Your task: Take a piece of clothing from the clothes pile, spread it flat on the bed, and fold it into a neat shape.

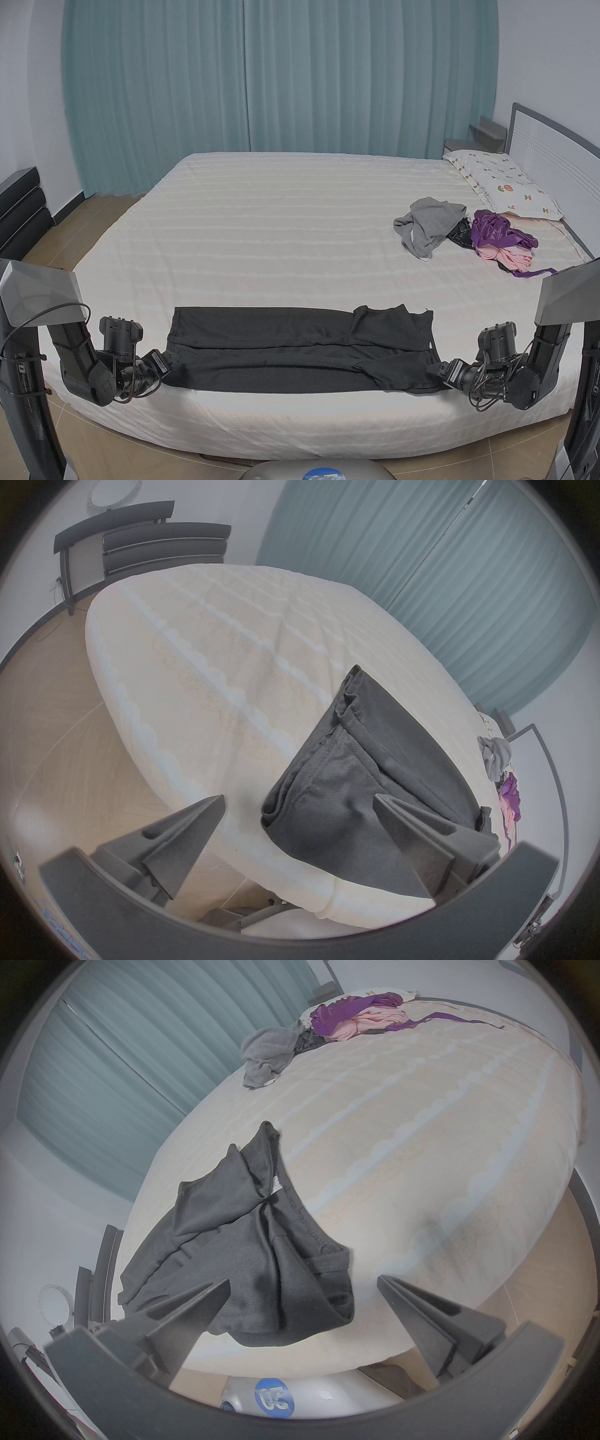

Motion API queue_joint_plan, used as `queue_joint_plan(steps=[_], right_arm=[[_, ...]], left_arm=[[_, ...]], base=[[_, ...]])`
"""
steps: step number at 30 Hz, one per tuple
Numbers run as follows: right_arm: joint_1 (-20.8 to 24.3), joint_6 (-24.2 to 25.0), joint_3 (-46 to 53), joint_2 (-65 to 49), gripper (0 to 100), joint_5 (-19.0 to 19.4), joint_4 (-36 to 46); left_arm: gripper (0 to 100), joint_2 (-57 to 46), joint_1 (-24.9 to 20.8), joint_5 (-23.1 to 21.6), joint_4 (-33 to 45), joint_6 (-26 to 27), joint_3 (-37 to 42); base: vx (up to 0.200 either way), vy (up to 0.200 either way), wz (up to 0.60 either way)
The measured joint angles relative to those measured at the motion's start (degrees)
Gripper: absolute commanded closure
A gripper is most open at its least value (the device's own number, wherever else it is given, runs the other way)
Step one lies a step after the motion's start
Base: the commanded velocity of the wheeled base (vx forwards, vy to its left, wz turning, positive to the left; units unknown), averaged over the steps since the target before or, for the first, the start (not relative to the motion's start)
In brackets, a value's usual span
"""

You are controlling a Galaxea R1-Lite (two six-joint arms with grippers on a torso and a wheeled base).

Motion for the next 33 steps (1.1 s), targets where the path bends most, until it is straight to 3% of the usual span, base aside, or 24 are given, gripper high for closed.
queue_joint_plan(steps=[4, 5, 25, 26, 33], right_arm=[[-1.30, -0.16, -0.30, 0.43, 0, 0.35, 0.05], [-1.50, -0.17, -0.34, 0.59, 100, 0.44, 0.05], [-2.99, -2.24, 0.41, 0.39, 100, -0.04, -1.84], [-3.06, -2.52, 0.52, 0.41, 0, -0.04, -2.24], [-3.25, -3.72, 1.51, 0.39, 0, 0.22, -3.94]], left_arm=[[0, -0.33, 0.38, -0.77, -0.01, -0.46, -0.01], [0, -0.35, 0.46, -0.82, -0.01, -0.46, -0.01], [0, -0.60, 1.29, -0.88, -0.01, -0.50, -0.09], [0, -0.63, 1.29, -0.87, -0.01, -0.50, -0.09], [0, -1.43, 1.49, -0.87, -2.04, -0.52, -0.09]], base=[[0.000, 0.000, 0.00], [0.000, 0.000, 0.00], [0.000, 0.000, 0.00], [0.000, 0.000, 0.00], [0.000, 0.000, 0.00]])
